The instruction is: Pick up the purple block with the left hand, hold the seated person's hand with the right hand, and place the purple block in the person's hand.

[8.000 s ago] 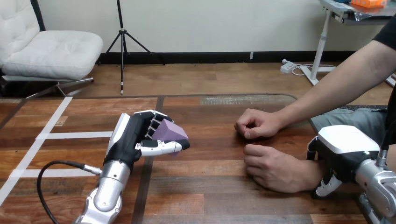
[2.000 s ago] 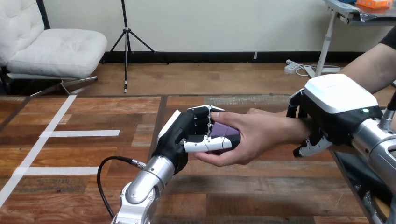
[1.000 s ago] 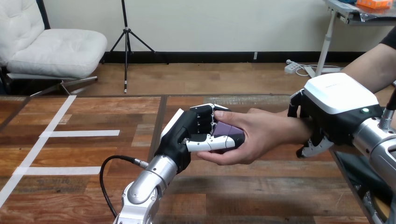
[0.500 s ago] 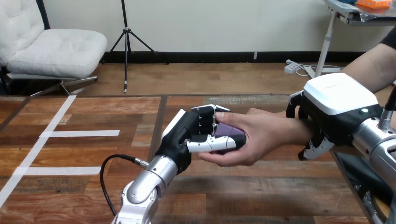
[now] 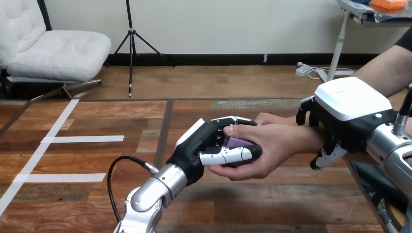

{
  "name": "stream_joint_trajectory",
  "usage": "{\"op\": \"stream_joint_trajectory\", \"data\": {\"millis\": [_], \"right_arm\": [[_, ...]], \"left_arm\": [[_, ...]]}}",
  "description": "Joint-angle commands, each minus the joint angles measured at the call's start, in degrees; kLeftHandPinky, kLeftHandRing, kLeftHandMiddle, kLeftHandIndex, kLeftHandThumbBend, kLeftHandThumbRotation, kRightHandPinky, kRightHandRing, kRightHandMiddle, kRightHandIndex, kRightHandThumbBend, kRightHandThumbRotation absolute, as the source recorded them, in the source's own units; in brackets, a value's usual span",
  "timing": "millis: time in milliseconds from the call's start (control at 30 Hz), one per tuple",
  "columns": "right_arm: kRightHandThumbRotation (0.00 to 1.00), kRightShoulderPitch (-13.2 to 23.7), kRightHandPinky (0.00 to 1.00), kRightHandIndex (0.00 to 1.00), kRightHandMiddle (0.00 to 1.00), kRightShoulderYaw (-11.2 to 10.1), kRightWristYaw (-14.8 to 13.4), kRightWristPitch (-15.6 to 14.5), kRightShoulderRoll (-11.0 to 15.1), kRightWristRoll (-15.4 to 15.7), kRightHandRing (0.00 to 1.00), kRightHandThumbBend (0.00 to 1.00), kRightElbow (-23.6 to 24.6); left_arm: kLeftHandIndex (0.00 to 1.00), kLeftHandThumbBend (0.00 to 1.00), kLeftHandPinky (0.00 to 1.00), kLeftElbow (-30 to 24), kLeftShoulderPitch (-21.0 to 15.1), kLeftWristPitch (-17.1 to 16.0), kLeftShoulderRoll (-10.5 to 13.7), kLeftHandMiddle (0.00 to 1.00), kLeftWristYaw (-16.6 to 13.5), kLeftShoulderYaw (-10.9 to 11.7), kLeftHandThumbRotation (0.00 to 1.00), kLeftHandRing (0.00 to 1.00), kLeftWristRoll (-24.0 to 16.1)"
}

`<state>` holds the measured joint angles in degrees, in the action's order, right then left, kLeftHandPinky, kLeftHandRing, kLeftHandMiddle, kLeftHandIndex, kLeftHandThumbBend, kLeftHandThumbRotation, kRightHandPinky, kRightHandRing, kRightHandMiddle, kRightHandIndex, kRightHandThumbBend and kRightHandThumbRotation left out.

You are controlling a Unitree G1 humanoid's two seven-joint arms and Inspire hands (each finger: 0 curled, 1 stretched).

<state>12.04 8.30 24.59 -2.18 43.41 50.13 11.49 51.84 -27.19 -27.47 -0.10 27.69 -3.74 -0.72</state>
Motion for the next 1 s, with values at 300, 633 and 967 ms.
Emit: {"op": "stream_joint_trajectory", "data": {"millis": [300,633,967], "right_arm": [[0.00,0.06,0.58,0.72,0.73,-5.73,-5.58,2.59,0.08,-3.22,0.68,0.91,4.57],[0.00,-4.26,0.55,0.69,0.71,-8.65,-10.80,2.76,-4.25,-6.97,0.66,0.86,9.23],[0.00,-9.59,0.54,0.68,0.70,-9.99,-17.01,3.50,-10.08,-9.54,0.65,0.81,14.03]], "left_arm": [[0.89,0.89,0.75,-1.34,-3.09,-2.48,-1.75,0.88,1.55,-0.46,0.40,0.84,1.36],[0.87,0.88,0.72,-2.61,-1.51,-2.89,-1.83,0.86,0.92,0.54,0.37,0.80,2.63],[0.85,0.89,0.70,-5.39,1.21,-4.86,-1.38,0.84,-0.34,0.88,0.38,0.78,3.70]]}}
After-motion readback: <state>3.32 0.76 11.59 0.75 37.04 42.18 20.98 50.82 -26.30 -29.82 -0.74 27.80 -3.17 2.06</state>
